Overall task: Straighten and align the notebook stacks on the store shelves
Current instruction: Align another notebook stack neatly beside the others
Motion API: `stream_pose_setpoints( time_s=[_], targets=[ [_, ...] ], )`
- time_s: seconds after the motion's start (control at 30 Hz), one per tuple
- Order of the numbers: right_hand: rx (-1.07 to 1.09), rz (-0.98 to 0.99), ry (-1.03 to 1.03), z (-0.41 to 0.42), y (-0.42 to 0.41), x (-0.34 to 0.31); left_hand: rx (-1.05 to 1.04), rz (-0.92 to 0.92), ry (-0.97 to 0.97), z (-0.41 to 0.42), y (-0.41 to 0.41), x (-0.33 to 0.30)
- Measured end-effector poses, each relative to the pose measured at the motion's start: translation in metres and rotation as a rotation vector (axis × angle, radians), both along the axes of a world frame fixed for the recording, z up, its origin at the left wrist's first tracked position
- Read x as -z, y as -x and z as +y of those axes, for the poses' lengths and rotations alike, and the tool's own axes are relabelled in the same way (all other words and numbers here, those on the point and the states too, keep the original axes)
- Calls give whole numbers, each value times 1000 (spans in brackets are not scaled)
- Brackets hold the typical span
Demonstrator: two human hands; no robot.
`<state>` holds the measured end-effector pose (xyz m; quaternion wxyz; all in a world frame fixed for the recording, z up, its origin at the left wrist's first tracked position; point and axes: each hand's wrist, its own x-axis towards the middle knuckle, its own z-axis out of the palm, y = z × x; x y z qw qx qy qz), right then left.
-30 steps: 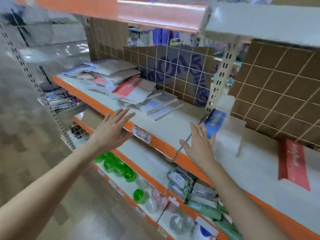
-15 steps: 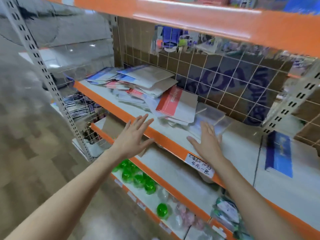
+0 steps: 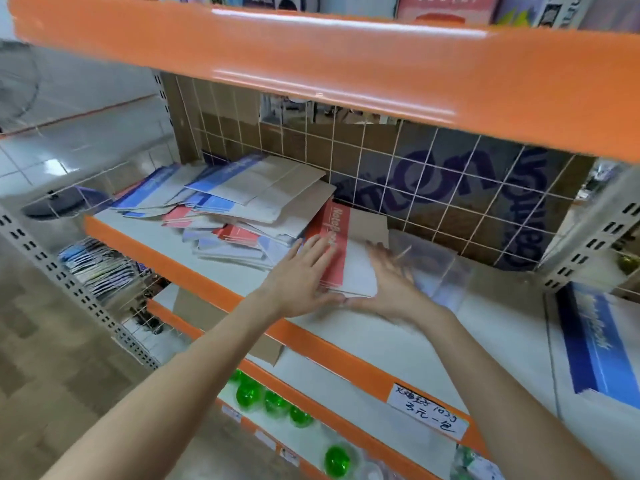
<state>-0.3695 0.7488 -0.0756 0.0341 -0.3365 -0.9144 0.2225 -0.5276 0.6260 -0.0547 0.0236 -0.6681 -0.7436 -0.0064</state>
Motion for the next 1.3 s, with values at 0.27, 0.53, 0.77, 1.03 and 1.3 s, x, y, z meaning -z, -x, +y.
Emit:
stream_pose_setpoints(
  time_s=[0.27, 0.53, 0.77, 1.03, 1.3],
  targets=[
    [55, -88, -33, -16, -1, 2, 29, 65, 76, -2, 11, 16],
    [125, -157, -50, -71, -16, 3, 10, 54, -25, -42, -5, 23],
    [234, -157, -202, -135, -48, 16, 65, 37, -139, -89, -36, 31],
    [371, -138, -272, -185, -120, 20, 327, -16, -426, -117, -93, 27],
    [642, -56, -312, -203, -259, -1, 527, -81, -555, -94, -232, 6]
  ],
)
